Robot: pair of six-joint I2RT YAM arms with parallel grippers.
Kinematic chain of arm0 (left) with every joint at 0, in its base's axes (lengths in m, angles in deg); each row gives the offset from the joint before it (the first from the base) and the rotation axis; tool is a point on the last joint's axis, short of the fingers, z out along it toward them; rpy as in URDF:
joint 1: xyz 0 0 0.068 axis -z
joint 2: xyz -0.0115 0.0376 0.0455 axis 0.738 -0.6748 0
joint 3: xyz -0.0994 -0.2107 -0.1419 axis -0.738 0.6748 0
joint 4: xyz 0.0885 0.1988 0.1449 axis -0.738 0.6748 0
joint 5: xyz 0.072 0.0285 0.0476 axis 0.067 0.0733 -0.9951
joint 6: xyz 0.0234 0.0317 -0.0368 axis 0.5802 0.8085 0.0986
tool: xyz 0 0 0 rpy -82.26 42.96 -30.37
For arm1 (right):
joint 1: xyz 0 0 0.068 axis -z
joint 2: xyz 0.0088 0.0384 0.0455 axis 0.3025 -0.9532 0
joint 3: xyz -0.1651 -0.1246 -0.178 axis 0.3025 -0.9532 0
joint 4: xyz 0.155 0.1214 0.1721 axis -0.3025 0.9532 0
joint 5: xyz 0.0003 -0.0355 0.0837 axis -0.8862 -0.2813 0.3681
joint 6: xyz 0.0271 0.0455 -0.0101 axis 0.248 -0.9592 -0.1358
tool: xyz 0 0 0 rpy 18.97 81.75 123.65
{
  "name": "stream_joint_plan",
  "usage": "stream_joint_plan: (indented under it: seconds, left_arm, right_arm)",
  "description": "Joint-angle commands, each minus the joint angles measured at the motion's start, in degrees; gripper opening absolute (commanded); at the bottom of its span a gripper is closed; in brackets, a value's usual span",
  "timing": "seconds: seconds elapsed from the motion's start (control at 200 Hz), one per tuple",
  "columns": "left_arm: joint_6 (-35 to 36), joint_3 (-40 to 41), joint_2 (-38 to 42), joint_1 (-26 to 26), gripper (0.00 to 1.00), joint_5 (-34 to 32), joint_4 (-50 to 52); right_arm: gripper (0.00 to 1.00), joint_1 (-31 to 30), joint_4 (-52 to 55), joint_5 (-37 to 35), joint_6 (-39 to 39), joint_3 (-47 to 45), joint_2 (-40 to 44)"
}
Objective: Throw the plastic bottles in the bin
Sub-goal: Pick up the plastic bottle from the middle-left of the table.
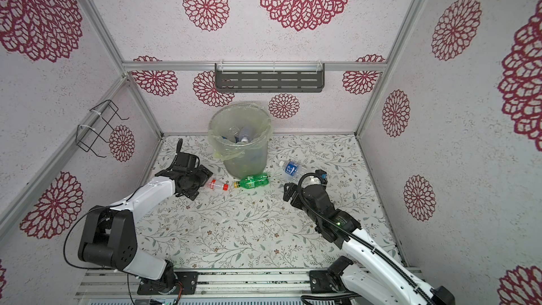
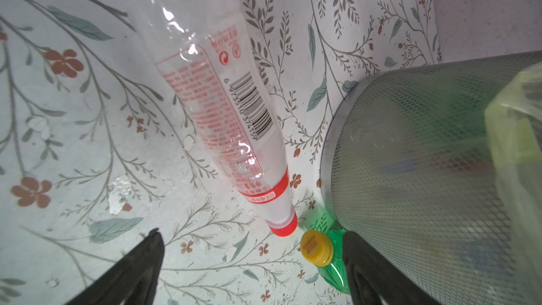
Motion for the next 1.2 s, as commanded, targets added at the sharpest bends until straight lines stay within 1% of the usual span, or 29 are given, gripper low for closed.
stream_joint_plan:
  seconds: [0.0,0.285,0.58,0.64,0.71,0.795,0.956,1.011,1.121,1.196]
  left_arm:
    - [-1.2,-1.7,-2.3,0.7,0.97,0.0,-1.9]
    - [-2.8,-2.7,-7.0,3.2,1.00,-1.4,-3.3]
    - [-3.9,-2.5,-9.0,3.7,0.98,-3.2,-4.0]
    - [-4.2,-2.5,-9.5,3.8,0.97,-3.4,-4.3]
    - [-4.2,-2.6,-10.2,3.9,0.94,-3.9,-4.6]
    - [-4.2,-3.1,-10.9,4.2,0.93,-5.4,-4.3]
    - [-4.2,-4.0,-12.7,4.2,0.91,-5.8,-4.1]
    - [-4.4,-4.2,-13.0,4.1,0.88,-6.2,-3.7]
    - [-5.9,-1.9,-11.9,4.2,0.86,-8.7,-4.9]
    - [-6.5,-1.0,-11.8,4.2,0.86,-8.9,-5.9]
  right_arm:
    - [0.99,0.2,-0.1,-2.0,-1.6,-0.5,1.3]
    - [0.99,0.2,-0.6,-2.5,-1.8,-0.4,0.9]
    - [0.99,0.2,-0.7,-2.1,-2.0,-0.4,0.6]
    - [0.99,0.2,-0.5,-2.2,-2.0,-0.4,0.8]
    - [0.99,0.2,-0.2,-2.2,-2.1,-0.4,1.1]
    - [0.99,0.2,0.1,-2.5,-2.2,-0.5,1.3]
    - [0.99,0.2,0.0,-2.7,-2.4,-0.6,1.6]
    - [0.99,0.2,-0.2,-2.7,-2.6,-0.6,1.5]
    - [0.99,0.2,-0.4,-2.3,-2.3,-0.6,1.2]
    - [0.99,0.2,-0.5,-2.3,-2.3,-0.4,1.0]
